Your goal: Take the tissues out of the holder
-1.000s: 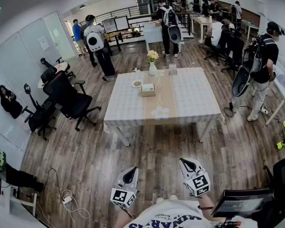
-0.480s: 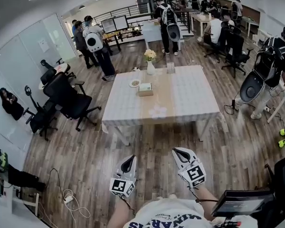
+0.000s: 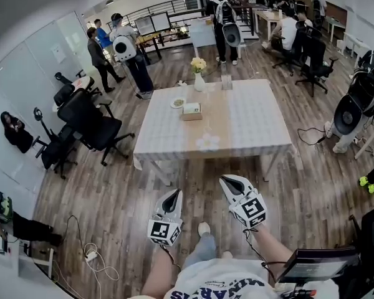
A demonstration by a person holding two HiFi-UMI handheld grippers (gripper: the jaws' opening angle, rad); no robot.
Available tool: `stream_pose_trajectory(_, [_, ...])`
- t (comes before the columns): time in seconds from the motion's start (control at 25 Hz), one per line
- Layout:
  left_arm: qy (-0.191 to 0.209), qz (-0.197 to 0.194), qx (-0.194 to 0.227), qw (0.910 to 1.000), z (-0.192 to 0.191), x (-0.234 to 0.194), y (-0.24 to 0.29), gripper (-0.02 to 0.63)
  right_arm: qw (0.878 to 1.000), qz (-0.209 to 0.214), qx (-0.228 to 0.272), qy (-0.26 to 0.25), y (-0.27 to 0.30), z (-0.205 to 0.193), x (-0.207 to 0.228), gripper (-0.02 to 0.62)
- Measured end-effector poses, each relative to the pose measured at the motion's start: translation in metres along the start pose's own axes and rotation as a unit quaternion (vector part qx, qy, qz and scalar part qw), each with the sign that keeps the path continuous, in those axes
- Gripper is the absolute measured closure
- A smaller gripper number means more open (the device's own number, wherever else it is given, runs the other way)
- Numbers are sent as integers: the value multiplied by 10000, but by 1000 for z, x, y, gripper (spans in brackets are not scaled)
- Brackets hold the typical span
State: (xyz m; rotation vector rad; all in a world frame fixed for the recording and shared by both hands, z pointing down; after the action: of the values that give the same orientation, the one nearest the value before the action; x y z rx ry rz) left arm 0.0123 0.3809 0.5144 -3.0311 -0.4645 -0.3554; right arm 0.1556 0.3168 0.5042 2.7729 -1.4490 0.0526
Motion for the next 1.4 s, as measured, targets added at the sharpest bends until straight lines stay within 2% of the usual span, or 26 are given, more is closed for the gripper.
stream_pose_trajectory(0.16, [-116,37,113,9999,-13,-21,25,607,9999,24,-137,-51,26,-14,19,586])
stream_pose_trajectory(0.36, [-137,-178,117,9997,-29,-56,67,607,9996,-76,-238,-88,78,-18,43,586])
stream_pose_trajectory(0.68, [-155,-452,193,9987,-50,-134,140,607,9988,-360,-262,-188,178,-11,84,586])
stream_pose_trajectory(0.96, [-272,-533,204,9980,-80,-198,177,607,9973,-585,-360,-261,246,-14,102,586])
stream_pose_trajectory(1.4, [-377,-670,162,9969,-94,-226,214,607,9952,-806,-469,-285,284,-18,140,586])
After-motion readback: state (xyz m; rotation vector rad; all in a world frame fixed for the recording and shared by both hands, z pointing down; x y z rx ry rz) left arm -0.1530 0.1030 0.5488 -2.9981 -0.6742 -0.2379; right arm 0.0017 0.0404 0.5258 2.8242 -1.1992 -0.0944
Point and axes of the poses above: the fingertips, and each gripper's own axes: y forward along the fingers, x to its right, z out of its top, the point moved 1 cm from there along -y, backward along the fingers, and after that the axes turned 6 degrees about y, right-handed, at the moved point
